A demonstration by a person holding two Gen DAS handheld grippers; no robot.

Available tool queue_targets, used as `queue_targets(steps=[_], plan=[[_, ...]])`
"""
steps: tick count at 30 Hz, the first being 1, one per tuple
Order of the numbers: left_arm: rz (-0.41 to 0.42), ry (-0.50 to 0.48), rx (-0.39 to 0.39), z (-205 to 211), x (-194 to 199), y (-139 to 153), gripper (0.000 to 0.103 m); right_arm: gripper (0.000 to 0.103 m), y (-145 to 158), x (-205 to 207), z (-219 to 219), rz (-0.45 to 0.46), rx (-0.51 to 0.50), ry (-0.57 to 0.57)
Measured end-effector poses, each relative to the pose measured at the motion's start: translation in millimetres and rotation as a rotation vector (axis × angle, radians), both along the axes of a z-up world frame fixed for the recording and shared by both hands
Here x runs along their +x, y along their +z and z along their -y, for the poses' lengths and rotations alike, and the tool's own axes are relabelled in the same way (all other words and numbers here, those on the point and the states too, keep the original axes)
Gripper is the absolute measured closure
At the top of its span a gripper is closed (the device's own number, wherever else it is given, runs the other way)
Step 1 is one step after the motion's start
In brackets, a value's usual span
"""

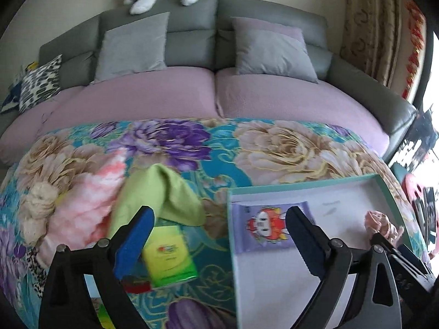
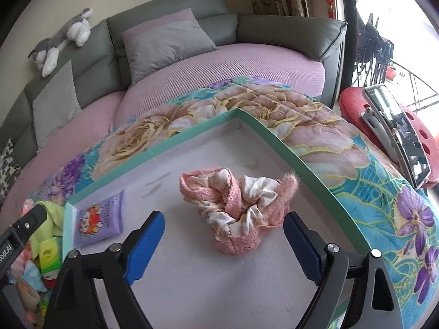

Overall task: Organize soft objects
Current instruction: 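Withdraw both open tools from the tray back toward the pile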

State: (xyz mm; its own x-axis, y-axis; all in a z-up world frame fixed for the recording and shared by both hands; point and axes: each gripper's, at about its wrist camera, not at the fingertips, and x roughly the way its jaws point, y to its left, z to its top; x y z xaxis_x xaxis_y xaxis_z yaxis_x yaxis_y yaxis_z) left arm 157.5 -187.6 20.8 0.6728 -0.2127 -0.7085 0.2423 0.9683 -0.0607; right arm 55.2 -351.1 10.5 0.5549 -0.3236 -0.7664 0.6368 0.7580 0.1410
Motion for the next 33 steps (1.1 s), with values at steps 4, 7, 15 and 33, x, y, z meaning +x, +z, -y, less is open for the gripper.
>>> queue_targets(steps=[4,7,15,33], plan=[[0.0,0.046,-0.022,-22.6,-1.2,1.0,0.005,0.001,6.1,-0.1,-4.2,0.014,-0.016,0.013],[0.024,0.072,-0.034,-37.4,-5.7,2.0,0.005,0.0,8.7,0.0,-7.0,0.035,0.008,0.038],[0.043,0.14,-0.089,-78.7,-15.8,4.9,0.005,0.0,13.0,4.1,-16.9,0.09,0.058,0.114],[0.095,0.284,-0.087,-161.4,-27.1,14.6,0.005,0.0,31.8,29.8,-86.1,0.054,-0.066,0.318]])
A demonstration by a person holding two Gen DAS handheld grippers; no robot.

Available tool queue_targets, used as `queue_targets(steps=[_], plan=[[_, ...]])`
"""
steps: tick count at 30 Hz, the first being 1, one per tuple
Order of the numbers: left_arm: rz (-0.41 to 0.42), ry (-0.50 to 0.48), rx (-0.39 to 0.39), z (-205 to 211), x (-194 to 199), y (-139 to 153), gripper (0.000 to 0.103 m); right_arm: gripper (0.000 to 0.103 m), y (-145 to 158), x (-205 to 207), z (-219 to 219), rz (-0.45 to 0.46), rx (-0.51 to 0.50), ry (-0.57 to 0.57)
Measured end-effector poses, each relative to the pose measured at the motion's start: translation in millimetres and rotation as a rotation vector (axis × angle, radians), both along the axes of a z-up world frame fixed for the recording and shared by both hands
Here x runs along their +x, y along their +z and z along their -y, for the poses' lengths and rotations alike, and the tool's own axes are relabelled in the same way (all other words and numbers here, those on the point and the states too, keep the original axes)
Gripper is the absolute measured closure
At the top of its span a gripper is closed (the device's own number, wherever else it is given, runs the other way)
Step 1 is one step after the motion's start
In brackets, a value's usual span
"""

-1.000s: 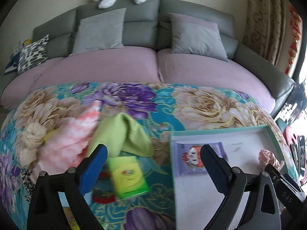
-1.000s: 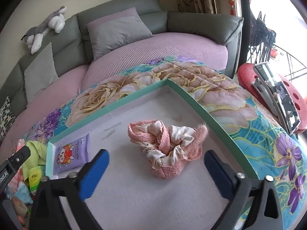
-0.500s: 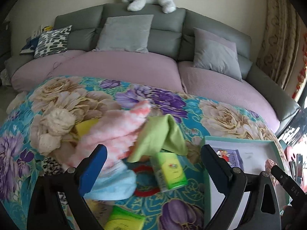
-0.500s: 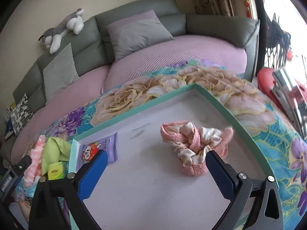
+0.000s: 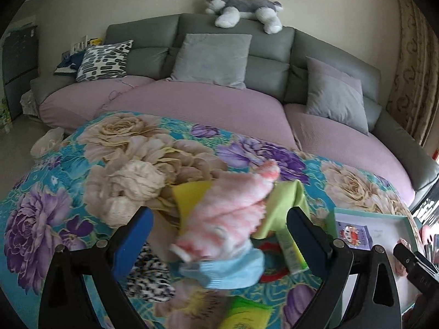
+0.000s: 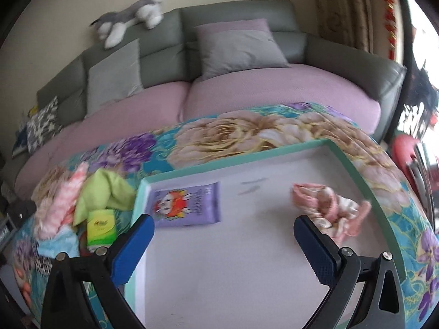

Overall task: Organize soft objects
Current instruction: 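Withdraw both open tools from the tray back toward the pile, then grasp the green tissue pack with the right tool while the left tool grasps the leopard scrunchie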

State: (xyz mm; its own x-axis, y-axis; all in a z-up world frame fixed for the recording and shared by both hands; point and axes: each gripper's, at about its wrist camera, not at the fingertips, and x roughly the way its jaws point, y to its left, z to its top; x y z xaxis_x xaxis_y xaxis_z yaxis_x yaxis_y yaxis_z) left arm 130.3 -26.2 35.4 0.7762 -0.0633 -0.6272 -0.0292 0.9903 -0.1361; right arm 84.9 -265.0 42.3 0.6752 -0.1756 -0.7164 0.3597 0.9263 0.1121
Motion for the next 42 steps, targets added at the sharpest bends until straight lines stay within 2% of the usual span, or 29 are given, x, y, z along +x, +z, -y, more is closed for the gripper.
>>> queue_targets(steps=[3,7,15,19,22,32,42], plan=[[0.004,0.022,0.005,-12.6,-0.7,-0.2,0.005,0.0,1.3,3.8,-14.4,0.011,0.007,0.037],[0.001,0.051,-0.003,-29.1,-1.4,-1.4,0.005,0.0,4.1,8.0,-40.2,0.003,-0.076,0.06],[-0.008,0.118,-0.018,-61.9,-4.6,-3.7,0.005,0.0,2.5,15.3,-76.9,0.009,-0.094,0.151],[-0.028,0.135,-0.046,-76.4,-4.1,-6.1,0.005,0.001,-2.9,19.5,-97.5,0.008,-0.057,0.224],[-0.049,0.132,-0.025,-81.4,-4.2,-6.8,0.005,0.001,-5.3,22.3,-113.1,0.011,-0.036,0.273],[-0.216,0.035,0.182,-75.2,-1.7,-32.8,0.005,0.001,-25.9,25.8,-156.2,-0.062,0.008,0.392],[-0.327,-0.018,0.1,-81.1,2.3,-57.1,0.005,0.007,-50.2,28.4,-192.7,-0.149,0.009,0.513]])
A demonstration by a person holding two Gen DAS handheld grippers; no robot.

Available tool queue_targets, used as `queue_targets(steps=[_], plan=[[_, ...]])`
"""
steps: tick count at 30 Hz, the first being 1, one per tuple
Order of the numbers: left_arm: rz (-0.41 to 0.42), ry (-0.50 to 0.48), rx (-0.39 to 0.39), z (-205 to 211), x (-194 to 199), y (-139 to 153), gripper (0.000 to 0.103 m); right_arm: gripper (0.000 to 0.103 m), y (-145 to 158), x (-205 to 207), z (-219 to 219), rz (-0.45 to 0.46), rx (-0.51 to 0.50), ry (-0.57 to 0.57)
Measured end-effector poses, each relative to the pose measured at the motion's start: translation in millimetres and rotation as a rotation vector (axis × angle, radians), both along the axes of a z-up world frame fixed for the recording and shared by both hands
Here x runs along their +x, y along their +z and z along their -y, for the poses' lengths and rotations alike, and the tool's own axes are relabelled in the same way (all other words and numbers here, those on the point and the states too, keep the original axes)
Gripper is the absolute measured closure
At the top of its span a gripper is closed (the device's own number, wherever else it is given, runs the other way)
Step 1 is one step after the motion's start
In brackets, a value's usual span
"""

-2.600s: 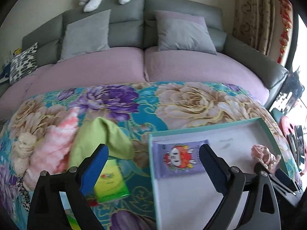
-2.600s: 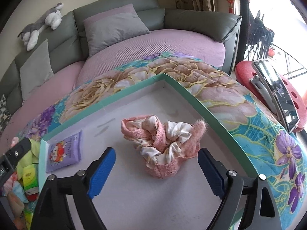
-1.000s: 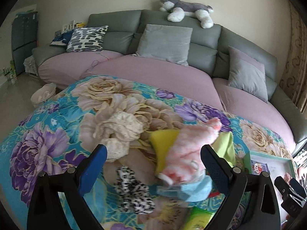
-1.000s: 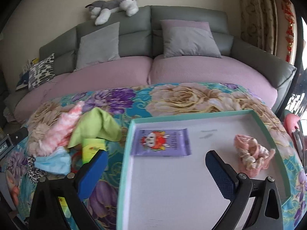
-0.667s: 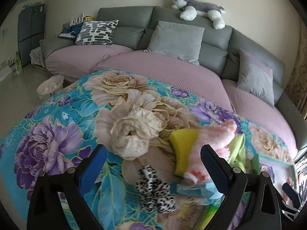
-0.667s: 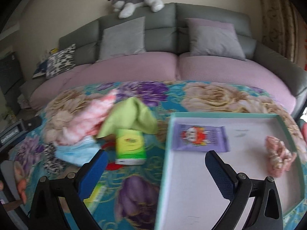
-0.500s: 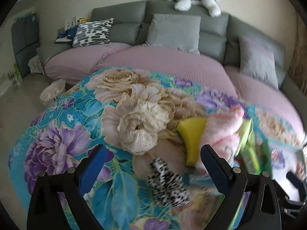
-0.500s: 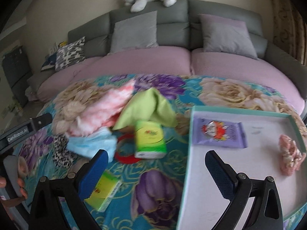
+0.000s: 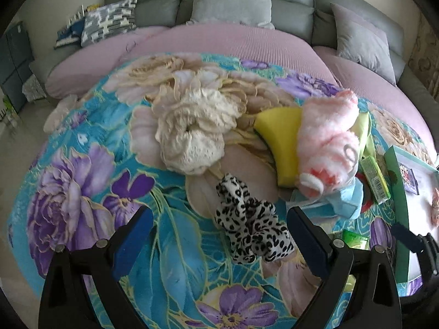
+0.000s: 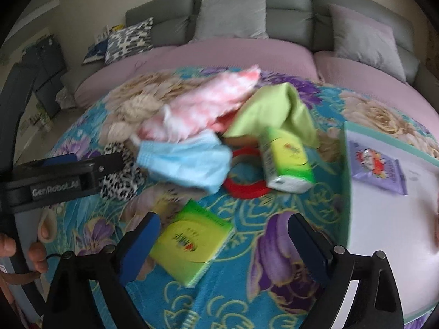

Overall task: Organize soft objects
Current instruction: 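Grasp the green tissue pack with the right tool while the left tool grasps the leopard scrunchie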

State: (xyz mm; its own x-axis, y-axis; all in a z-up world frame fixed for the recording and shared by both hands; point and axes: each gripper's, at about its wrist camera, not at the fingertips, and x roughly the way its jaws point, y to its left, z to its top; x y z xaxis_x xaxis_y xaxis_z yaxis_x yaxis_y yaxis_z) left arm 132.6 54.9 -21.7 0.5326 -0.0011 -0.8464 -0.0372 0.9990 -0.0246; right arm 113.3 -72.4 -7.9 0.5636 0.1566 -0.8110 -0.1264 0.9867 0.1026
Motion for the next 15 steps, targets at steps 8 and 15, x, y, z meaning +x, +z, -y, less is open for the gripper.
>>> queue_targets(steps=[8,15], plan=[[-0.04,-0.04,0.012,8.5,6.6,-15.1,0.006,0.008,-9.6,-0.4,-12.2,-0.036,0.005,0.039],[-0.061,-0.027,-0.051,3.8,10.2,-21.9,0.013,0.008,-16.9,0.1,-22.0,-0.058,-0.024,0.063]])
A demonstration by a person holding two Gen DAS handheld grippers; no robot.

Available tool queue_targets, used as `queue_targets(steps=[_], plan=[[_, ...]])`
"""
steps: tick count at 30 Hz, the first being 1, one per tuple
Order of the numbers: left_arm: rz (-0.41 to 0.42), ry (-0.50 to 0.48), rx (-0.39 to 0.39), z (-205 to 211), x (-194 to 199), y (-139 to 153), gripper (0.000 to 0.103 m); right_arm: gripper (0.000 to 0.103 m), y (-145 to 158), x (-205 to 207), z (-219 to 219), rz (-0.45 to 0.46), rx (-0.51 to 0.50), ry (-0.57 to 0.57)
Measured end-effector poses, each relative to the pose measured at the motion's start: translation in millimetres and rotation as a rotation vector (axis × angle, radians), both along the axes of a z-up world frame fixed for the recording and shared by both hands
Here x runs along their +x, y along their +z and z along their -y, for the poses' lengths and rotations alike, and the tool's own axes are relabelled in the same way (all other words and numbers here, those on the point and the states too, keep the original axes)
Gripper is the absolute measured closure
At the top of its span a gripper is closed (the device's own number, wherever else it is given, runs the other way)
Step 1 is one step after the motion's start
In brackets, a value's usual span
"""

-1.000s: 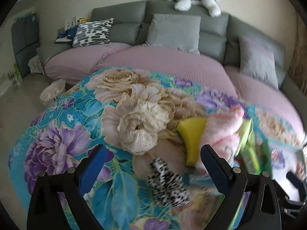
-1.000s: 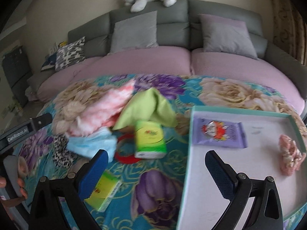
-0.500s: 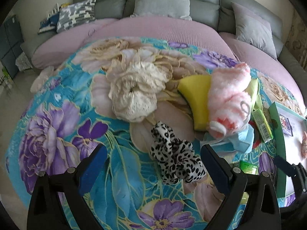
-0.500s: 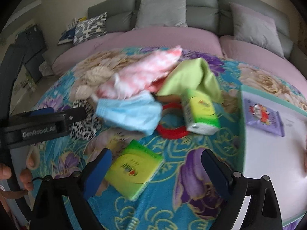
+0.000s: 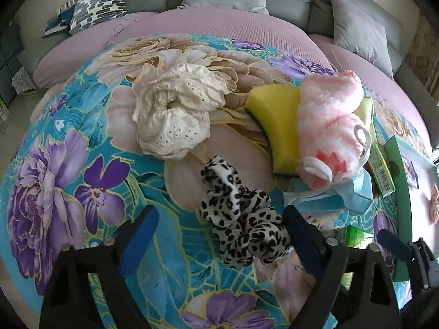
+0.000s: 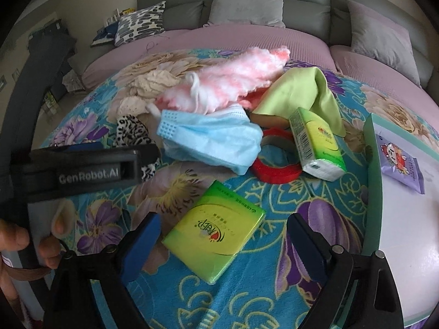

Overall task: Organize soft objects
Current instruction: 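Grasp the green tissue pack with the right tool while the left tool grasps the leopard scrunchie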

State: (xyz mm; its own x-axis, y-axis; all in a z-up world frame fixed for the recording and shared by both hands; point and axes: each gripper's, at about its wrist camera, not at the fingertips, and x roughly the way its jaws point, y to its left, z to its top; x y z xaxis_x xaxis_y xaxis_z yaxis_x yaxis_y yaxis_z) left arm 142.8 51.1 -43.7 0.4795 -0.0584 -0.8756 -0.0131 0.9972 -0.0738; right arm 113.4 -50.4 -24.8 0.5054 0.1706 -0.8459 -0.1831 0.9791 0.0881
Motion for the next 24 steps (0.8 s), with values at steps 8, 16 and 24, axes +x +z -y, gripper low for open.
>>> queue_targets(steps=[8,16,24], plan=[[-0.009,-0.02,-0.028,4.0,1.4,-3.6,0.032,0.009,-8.1,1.4,-1.4,-0.022,-0.045,-0.01],[-0.011,-0.029,-0.059,5.4,2.1,-3.4,0.049,0.009,-10.8,4.4,5.3,-0.033,-0.041,-0.033],[-0.012,-0.019,-0.079,1.1,1.9,-3.0,0.054,0.028,-10.5,3.7,19.0,-0.044,-0.057,-0.043]])
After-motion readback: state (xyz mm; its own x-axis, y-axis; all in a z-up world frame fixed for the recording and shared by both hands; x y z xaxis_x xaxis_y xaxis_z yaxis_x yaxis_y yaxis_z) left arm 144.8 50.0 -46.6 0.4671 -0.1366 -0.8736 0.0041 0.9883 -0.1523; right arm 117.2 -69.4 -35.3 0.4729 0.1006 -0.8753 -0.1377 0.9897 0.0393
